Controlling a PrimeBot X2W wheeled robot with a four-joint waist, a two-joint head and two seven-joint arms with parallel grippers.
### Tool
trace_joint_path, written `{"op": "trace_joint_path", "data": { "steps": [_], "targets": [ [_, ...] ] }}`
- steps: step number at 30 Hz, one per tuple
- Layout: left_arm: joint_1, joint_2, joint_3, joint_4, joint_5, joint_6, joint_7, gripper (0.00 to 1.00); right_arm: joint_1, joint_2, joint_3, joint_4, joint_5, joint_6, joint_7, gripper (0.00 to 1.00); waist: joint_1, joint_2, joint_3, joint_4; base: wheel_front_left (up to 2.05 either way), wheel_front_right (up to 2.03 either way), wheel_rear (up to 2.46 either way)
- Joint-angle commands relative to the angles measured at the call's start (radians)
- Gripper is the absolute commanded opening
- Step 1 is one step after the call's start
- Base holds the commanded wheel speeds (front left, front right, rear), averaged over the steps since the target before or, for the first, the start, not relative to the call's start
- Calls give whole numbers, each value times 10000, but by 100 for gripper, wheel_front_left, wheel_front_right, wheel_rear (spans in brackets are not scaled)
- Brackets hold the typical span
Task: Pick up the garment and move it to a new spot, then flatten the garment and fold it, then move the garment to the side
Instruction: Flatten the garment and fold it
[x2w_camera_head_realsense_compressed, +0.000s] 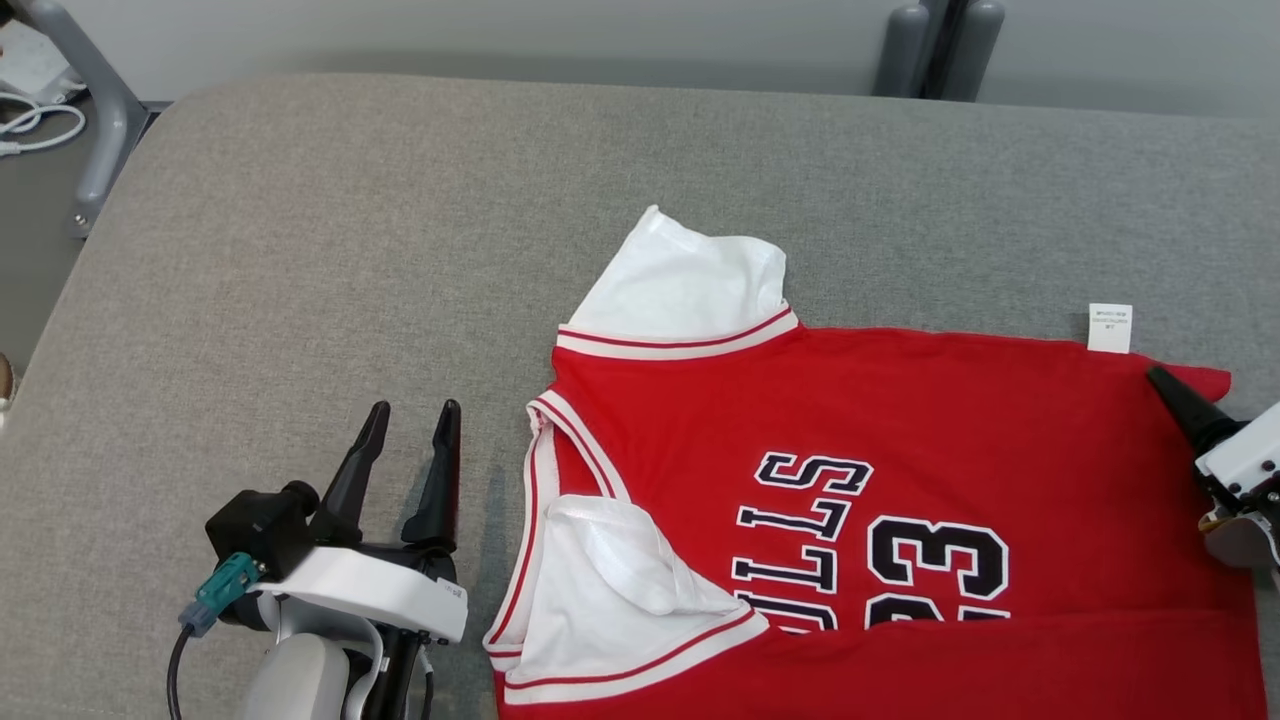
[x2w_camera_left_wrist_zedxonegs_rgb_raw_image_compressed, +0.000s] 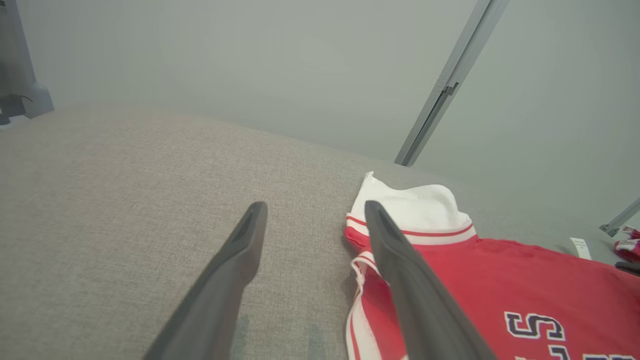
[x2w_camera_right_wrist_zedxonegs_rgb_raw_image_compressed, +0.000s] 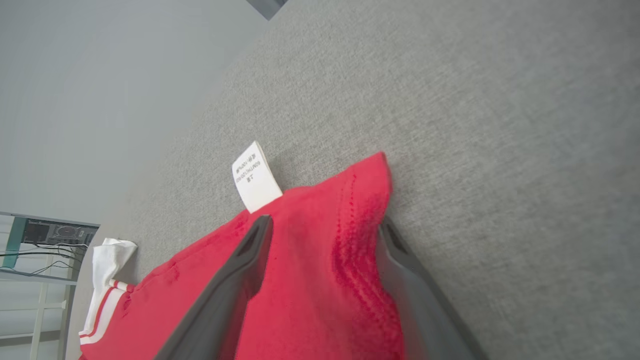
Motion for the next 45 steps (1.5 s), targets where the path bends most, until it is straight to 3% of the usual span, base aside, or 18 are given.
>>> {"op": "trace_joint_path", "data": {
  "steps": [1,18,30,31,33,34,45],
  "targets": [
    [-186,34,-32,-37,-25,-32,-47,100,-196,-128,18,59,110,1,2,100,0,-1,190,115,0,0,0],
    [-439,32,-257,-148,-326,-26,-48,100,-956,-588,382,-118,268,1,-951,100,0,-1,640,427,0,0,0],
    [-500,31,-349,-1,-416,-27,-49,100,-907,-744,1216,611,96,1,-857,100,0,-1,582,331,0,0,0],
    [-510,31,-362,2,-423,-27,-47,100,-922,-747,1257,634,119,1,-850,82,0,-1,572,323,0,0,0],
    [-530,32,-387,4,-431,-27,-47,100,-952,-761,1377,621,113,1,-813,8,0,-1,554,309,0,0,0],
    [-543,32,-400,4,-438,-27,-47,100,-974,-775,1431,598,95,1,-825,0,0,-1,546,304,0,0,0],
    [-1646,73,-1208,594,-249,-25,-47,100,-1331,-750,2141,259,-238,1,-1481,0,0,-1,782,1,0,0,0]
  ]
}}
